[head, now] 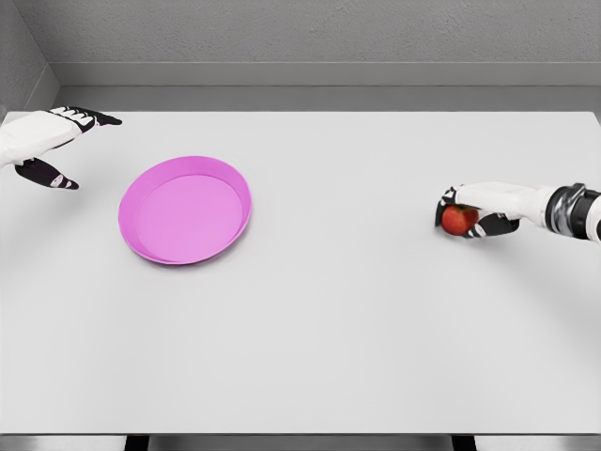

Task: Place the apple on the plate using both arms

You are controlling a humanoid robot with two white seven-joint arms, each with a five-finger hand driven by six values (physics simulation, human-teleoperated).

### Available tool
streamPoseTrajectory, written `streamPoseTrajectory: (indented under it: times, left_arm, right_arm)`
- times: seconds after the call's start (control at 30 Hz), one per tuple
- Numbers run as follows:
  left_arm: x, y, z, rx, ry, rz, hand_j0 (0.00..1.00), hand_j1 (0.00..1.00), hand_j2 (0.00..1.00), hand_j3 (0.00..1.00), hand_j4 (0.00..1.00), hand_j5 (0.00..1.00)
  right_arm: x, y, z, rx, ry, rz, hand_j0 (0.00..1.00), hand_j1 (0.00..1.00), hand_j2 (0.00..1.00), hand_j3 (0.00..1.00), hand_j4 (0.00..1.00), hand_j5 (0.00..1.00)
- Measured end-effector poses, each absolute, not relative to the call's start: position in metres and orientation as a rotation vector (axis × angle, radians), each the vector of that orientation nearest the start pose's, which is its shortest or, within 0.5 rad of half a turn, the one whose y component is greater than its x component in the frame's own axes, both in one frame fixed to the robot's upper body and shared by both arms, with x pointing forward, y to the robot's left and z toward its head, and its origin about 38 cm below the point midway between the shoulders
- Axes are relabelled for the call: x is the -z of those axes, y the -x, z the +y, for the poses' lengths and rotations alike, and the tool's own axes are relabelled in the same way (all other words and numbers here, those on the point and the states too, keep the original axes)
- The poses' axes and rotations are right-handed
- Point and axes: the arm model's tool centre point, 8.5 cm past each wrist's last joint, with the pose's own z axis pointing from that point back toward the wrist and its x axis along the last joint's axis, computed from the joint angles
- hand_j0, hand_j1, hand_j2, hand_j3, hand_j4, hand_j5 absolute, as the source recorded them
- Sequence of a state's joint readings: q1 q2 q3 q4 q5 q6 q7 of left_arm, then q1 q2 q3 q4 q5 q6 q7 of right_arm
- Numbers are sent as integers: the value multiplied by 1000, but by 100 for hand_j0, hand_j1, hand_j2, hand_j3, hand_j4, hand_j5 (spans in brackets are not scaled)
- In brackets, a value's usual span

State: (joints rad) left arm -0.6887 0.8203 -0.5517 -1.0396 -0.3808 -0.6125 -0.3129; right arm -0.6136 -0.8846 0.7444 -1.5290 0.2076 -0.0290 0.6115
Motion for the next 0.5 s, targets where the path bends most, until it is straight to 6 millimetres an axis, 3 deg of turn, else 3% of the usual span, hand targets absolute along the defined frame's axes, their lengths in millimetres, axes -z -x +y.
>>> streamPoseTrajectory:
  times: [0.23, 0.5]
  left_arm:
    - [-209, -474, 417, 1667, -613, -1391, 100, 100, 100, 100, 100, 100]
    - [-209, -474, 417, 1666, -612, -1391, 100, 100, 100, 100, 100, 100]
  right_arm:
    - [-196, -432, -307, -1748, 350, -1083, 42, 42, 42, 42, 42, 42]
    - [-220, -425, -255, -1829, 308, -1231, 42, 42, 42, 42, 42, 42]
